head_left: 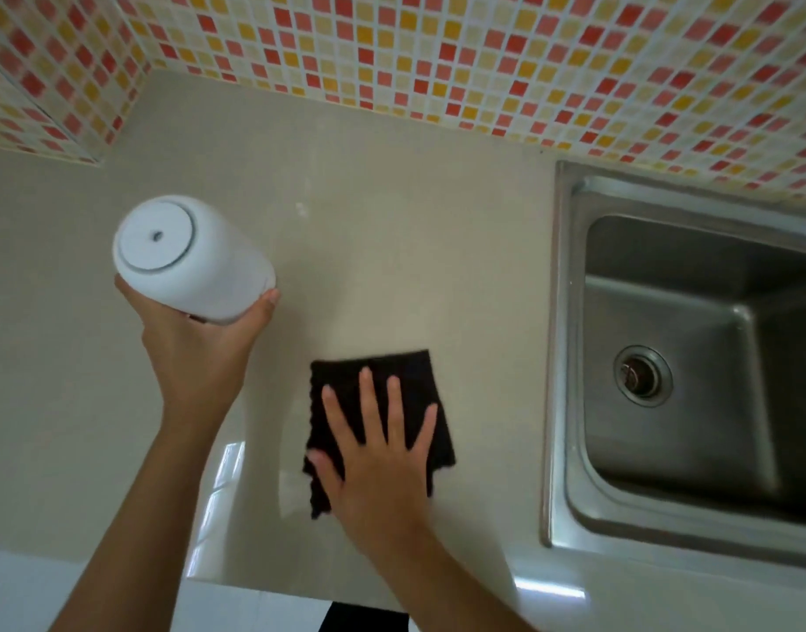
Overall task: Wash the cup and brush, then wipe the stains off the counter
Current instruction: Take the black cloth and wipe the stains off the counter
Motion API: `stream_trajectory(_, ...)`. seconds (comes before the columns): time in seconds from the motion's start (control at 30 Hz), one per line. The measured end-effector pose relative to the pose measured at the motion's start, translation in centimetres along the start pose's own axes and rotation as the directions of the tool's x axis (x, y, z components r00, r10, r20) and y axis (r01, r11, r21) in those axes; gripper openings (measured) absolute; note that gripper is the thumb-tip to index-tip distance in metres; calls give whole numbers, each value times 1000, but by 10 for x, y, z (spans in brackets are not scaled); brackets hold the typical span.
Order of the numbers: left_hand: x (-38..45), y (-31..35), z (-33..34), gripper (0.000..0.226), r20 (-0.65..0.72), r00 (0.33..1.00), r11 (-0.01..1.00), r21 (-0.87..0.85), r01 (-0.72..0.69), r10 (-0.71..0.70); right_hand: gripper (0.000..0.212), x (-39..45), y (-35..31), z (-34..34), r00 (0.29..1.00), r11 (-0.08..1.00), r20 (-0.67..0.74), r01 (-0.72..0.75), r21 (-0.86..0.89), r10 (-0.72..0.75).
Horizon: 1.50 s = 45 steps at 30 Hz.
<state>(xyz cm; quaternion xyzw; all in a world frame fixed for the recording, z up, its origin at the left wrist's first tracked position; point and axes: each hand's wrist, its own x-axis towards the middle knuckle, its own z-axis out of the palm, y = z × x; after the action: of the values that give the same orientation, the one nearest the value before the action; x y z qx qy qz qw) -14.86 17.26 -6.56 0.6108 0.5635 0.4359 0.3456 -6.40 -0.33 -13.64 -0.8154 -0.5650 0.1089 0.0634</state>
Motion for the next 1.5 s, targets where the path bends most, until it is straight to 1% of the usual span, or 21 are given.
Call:
stream_trajectory(0.1,5,0,8,98,4,1000,1000,-3,7,-6,68,-6,11,-3,999,1000,33,22,17,-23)
stream_trajectory(0.2,5,-1,13,99,-1,1000,1000,1,13,-13,68,87,15,-11,999,1000,-36,29,12,-29)
stream_trajectory(0.27,1,-1,15,100,-12,1000,1000,5,13,-13,67,175,28,-24,1000,1000,27,0,15,0)
stream_trajectory(0.37,-6,-3,16,99,-2,1000,1000,3,24,-24,67,289,59,-49,982,990,129,-142,15,139)
stream_trajectory(0.47,-11,-11,10,99,12,999,999,5,52,-52,64,326,59,-54,942,948,114,-319,9,316)
stream_trajectory(0.53,-13,-15,7,100,2,998,998,9,64,-64,61,317,35,-47,954,958,92,-287,11,285)
stream_trajectory(0.63,-14,-12,16,100,0,997,997,-3,81,-81,58,282,5,-36,994,1000,104,-8,1,7)
stream_trajectory(0.7,-15,-8,26,100,9,996,996,-11,85,-85,56,269,21,-35,992,998,111,62,-1,-62)
stream_trajectory(0.8,-12,-3,34,102,39,996,996,-24,83,-82,55,261,90,-48,992,992,23,-127,-2,127)
stream_trajectory(0.9,-5,0,34,102,40,998,998,-33,58,-57,55,241,164,-62,947,947,-27,-321,-12,320)
stream_trajectory(0.97,0,0,30,100,27,998,998,-10,54,-54,56,238,171,-63,906,908,-56,-420,-4,419)
stream_trajectory(1.03,4,-2,25,101,21,998,998,10,54,-54,57,244,136,-55,858,861,-76,-507,40,509)
stream_trajectory(1.07,6,-4,23,102,20,998,998,20,51,-52,58,244,106,-48,868,869,-56,-490,62,493)
stream_trajectory(1.1,7,-6,22,103,23,999,998,32,46,-47,57,238,74,-40,908,909,-56,-411,71,415)
stream_trajectory(1.17,6,-8,24,103,20,999,998,54,38,-39,55,201,17,-23,987,985,-43,-154,81,158)
stream_trajectory(1.2,6,-7,27,103,16,999,997,61,40,-41,54,174,7,-18,999,997,-25,-42,65,43)
stream_trajectory(1.23,6,-6,31,102,19,999,997,62,41,-43,52,152,14,-16,999,999,-46,13,50,-11)
stream_trajectory(1.3,7,-3,38,100,34,998,998,41,49,-51,50,138,66,-20,994,999,-103,-36,39,40)
stream_trajectory(1.37,5,-1,45,100,52,997,998,24,56,-57,52,156,132,-34,966,979,-168,-202,-20,196)
stream_trajectory(1.43,2,1,53,101,76,995,998,20,58,-59,54,179,180,-53,949,949,-103,-307,-71,299)
stream_trajectory(1.5,0,3,63,103,99,993,998,5,65,-65,54,176,191,-57,957,956,-81,-285,-64,280)
